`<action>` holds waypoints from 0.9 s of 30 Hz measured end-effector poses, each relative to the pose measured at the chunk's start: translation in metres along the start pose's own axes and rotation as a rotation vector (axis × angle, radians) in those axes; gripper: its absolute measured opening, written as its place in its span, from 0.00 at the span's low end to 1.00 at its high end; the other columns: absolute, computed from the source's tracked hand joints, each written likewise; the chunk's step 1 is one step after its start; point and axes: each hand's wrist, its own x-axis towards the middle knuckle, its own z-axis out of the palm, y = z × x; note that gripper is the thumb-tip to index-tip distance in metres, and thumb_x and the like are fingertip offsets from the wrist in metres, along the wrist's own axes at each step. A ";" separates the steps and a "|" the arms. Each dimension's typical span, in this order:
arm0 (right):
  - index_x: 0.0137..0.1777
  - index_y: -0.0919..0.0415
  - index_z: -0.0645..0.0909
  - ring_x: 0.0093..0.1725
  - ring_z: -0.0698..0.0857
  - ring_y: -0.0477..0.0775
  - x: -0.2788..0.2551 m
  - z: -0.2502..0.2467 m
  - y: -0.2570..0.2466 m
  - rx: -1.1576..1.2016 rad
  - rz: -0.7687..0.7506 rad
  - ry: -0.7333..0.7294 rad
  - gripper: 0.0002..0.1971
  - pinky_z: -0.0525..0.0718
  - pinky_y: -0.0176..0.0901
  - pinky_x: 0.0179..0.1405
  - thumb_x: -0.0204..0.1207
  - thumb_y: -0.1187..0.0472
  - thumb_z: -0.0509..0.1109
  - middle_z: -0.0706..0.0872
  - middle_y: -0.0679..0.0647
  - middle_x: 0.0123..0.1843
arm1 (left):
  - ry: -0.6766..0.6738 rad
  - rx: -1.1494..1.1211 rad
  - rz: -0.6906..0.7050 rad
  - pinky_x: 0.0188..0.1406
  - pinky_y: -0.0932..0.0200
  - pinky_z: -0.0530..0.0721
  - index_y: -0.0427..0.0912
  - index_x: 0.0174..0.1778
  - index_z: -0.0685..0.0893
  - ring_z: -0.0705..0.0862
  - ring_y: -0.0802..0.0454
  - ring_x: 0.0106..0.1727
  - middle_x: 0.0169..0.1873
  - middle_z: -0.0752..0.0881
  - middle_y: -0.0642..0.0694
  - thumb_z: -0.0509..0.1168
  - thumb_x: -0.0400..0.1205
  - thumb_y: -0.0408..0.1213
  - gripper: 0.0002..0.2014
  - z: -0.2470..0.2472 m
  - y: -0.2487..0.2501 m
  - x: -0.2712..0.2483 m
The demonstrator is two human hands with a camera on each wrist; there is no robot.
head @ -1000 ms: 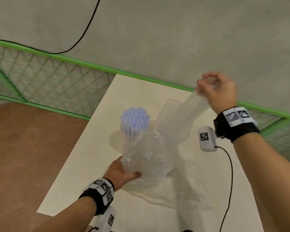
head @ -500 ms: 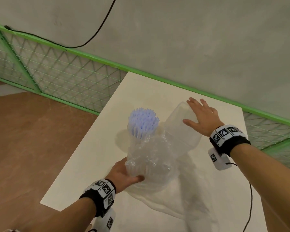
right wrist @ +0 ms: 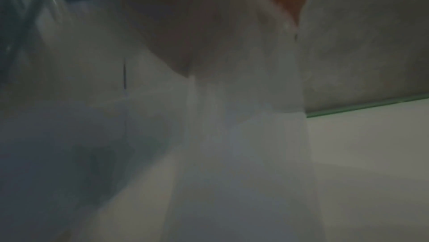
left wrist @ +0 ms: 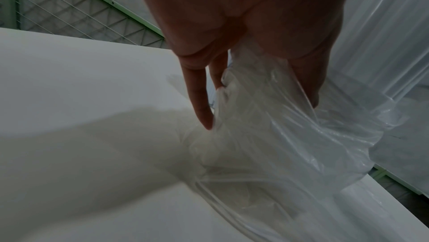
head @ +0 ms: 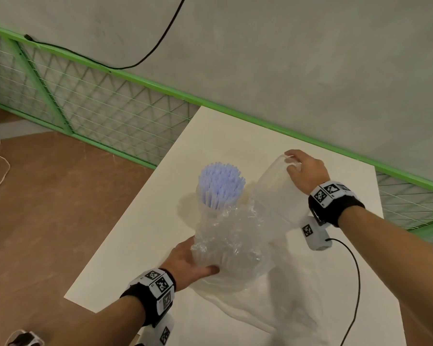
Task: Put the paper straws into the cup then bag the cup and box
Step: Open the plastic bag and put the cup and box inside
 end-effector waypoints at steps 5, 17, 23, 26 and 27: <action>0.84 0.48 0.55 0.79 0.69 0.57 -0.003 -0.002 0.006 -0.294 -0.117 -0.217 0.28 0.66 0.61 0.75 0.87 0.48 0.55 0.66 0.49 0.84 | 0.012 0.019 0.013 0.63 0.59 0.84 0.60 0.59 0.85 0.88 0.67 0.54 0.49 0.91 0.65 0.85 0.62 0.47 0.29 0.000 0.000 0.000; 0.74 0.55 0.74 0.62 0.82 0.46 -0.121 -0.042 -0.061 0.186 -0.549 -0.259 0.32 0.81 0.39 0.62 0.67 0.65 0.66 0.83 0.49 0.67 | 0.008 -0.039 -0.025 0.62 0.59 0.85 0.56 0.60 0.86 0.89 0.66 0.52 0.48 0.92 0.62 0.86 0.62 0.45 0.30 0.001 -0.008 0.000; 0.84 0.51 0.58 0.77 0.67 0.39 -0.167 -0.007 -0.057 0.115 -0.499 -0.310 0.40 0.60 0.25 0.75 0.75 0.53 0.75 0.69 0.43 0.80 | -0.014 -0.075 -0.012 0.66 0.50 0.85 0.55 0.60 0.86 0.90 0.61 0.54 0.50 0.92 0.60 0.86 0.61 0.46 0.30 -0.001 -0.010 -0.002; 0.80 0.48 0.64 0.68 0.76 0.37 -0.171 0.002 -0.056 0.218 -0.459 -0.220 0.38 0.71 0.32 0.70 0.73 0.53 0.77 0.80 0.43 0.69 | -0.012 -0.066 -0.006 0.66 0.50 0.85 0.55 0.60 0.86 0.90 0.61 0.54 0.50 0.92 0.59 0.85 0.57 0.53 0.34 -0.001 -0.010 -0.001; 0.79 0.47 0.65 0.65 0.78 0.35 -0.174 0.005 -0.056 0.253 -0.438 -0.196 0.36 0.72 0.31 0.68 0.73 0.55 0.77 0.82 0.41 0.64 | -0.010 -0.062 -0.007 0.65 0.50 0.85 0.55 0.60 0.86 0.90 0.61 0.54 0.50 0.92 0.59 0.84 0.56 0.55 0.35 -0.001 -0.010 -0.002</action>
